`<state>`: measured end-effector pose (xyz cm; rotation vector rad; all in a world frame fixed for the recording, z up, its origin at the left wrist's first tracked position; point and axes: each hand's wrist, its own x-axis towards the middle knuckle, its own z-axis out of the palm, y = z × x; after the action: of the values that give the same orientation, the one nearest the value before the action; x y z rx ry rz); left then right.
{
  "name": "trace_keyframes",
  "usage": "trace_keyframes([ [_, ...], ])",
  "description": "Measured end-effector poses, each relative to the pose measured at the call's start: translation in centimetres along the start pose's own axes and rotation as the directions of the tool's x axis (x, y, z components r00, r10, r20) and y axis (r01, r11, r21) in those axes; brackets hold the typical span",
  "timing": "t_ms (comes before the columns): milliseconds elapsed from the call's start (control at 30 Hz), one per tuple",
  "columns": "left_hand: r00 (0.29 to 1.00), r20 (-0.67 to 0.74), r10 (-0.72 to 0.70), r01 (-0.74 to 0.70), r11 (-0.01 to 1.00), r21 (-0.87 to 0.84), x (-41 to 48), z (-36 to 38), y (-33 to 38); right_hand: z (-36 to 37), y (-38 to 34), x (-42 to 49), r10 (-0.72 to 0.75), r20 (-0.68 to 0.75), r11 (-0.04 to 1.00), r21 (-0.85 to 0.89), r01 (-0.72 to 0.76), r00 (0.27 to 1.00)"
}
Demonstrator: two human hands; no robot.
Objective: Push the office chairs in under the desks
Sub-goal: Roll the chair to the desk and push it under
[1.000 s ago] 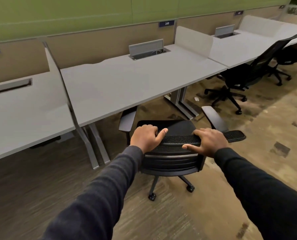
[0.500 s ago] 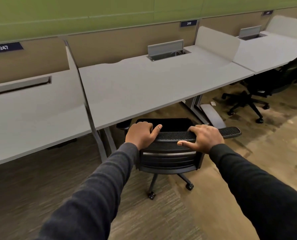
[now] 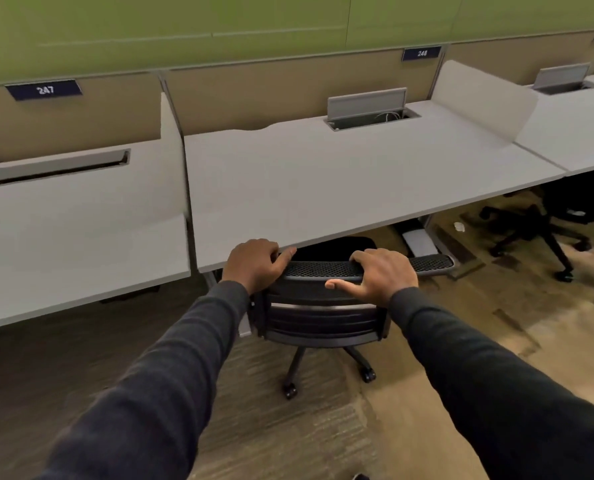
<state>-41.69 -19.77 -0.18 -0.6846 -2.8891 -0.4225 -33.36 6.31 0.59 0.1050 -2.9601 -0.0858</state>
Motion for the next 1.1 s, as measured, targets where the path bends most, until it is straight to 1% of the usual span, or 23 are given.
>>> trace_keyframes([
  [233, 0.992, -0.046, -0.122, 0.122, 0.993, 0.001, 3.3, 0.5, -0.4, 0.5, 2.0, 5.4, -0.106, 0.024, 0.994, 0.016, 0.106, 0.994],
  [433, 0.986, -0.037, -0.163, 0.163, 0.987, 0.008, 7.0, 1.5, 1.4, 1.4, 6.0, 8.5, -0.152, 0.036, 0.988, 0.019, 0.151, 0.988],
  [600, 0.973, -0.082, -0.215, 0.217, 0.976, 0.017, 7.7, 2.8, 3.1, 2.5, 8.5, 10.6, -0.222, 0.040, 0.975, 0.007, 0.222, 0.974],
  [800, 0.965, -0.090, -0.248, 0.250, 0.968, 0.022, 9.8, 3.6, 5.8, 2.9, 12.1, 12.9, -0.266, 0.049, 0.964, 0.024, 0.265, 0.963],
  [900, 0.961, -0.100, -0.259, 0.263, 0.964, 0.032, 10.4, 4.0, 6.8, 3.1, 13.2, 13.3, -0.257, 0.050, 0.966, 0.021, 0.256, 0.965],
  [967, 0.957, -0.107, -0.268, 0.274, 0.961, 0.037, 10.3, 4.1, 7.2, 3.5, 13.5, 12.8, -0.224, 0.017, 0.974, 0.017, 0.224, 0.974],
  [1033, 0.957, -0.119, -0.264, 0.273, 0.959, 0.068, 9.8, 4.3, 7.4, 4.2, 13.2, 11.5, -0.149, -0.086, 0.987, 0.043, 0.153, 0.985],
  [1100, 0.963, -0.127, -0.239, 0.254, 0.960, 0.121, 8.8, 4.4, 7.5, 4.9, 12.5, 10.0, -0.068, -0.179, 0.990, 0.112, 0.089, 0.981],
])
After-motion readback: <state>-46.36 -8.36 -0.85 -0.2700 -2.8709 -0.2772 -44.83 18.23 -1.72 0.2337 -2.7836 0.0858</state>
